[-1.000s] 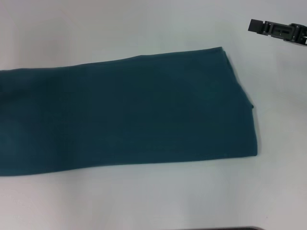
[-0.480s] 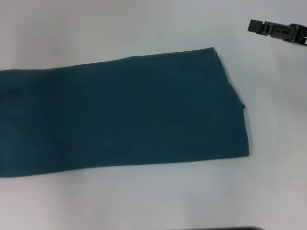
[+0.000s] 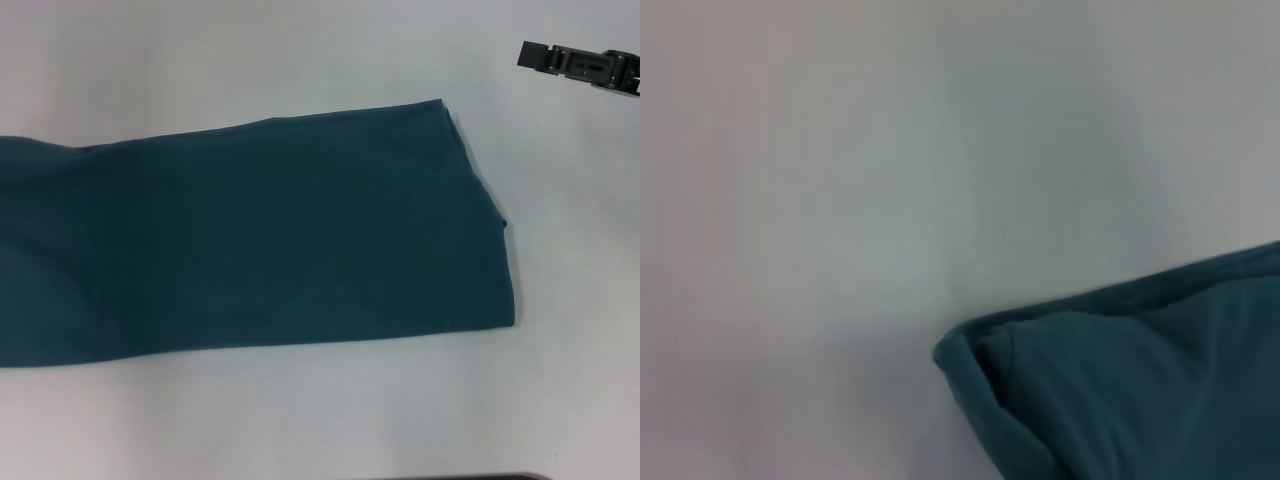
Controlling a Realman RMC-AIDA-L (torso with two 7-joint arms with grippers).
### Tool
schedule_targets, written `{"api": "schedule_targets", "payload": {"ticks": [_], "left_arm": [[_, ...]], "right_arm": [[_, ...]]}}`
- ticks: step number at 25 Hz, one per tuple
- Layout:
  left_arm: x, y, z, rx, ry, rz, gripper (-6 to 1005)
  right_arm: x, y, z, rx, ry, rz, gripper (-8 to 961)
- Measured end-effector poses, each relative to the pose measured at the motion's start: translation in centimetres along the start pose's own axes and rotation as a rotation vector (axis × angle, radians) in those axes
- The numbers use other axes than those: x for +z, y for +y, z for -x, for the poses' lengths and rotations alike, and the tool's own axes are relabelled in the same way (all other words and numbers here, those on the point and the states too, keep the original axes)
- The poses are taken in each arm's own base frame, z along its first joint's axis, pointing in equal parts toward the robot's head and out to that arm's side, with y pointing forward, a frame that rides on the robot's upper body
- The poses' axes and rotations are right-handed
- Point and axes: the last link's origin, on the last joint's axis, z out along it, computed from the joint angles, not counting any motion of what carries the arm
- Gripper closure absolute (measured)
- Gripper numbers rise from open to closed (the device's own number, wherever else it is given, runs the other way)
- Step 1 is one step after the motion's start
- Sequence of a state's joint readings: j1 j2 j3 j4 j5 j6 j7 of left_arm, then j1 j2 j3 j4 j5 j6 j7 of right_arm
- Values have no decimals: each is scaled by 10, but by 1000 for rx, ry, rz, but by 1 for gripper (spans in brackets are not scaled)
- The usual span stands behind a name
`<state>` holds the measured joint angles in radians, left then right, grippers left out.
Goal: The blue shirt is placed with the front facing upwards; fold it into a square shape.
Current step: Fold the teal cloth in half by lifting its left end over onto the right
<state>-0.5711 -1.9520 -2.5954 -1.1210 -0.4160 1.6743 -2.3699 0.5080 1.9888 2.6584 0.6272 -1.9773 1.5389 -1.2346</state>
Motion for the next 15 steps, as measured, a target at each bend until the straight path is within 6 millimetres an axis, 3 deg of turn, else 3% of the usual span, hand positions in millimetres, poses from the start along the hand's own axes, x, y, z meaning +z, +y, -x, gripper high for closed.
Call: {"api": "schedule_targets", "payload": {"ticks": [5,15], "left_arm": [[-12,5,-5,13,-8,-2,941],[-31,-6,-8,2,-8,-34,941]], "right_arm": [[0,-1,1,-4,-1,-5,248],[0,-1,1,-5,0,-6,252]]}}
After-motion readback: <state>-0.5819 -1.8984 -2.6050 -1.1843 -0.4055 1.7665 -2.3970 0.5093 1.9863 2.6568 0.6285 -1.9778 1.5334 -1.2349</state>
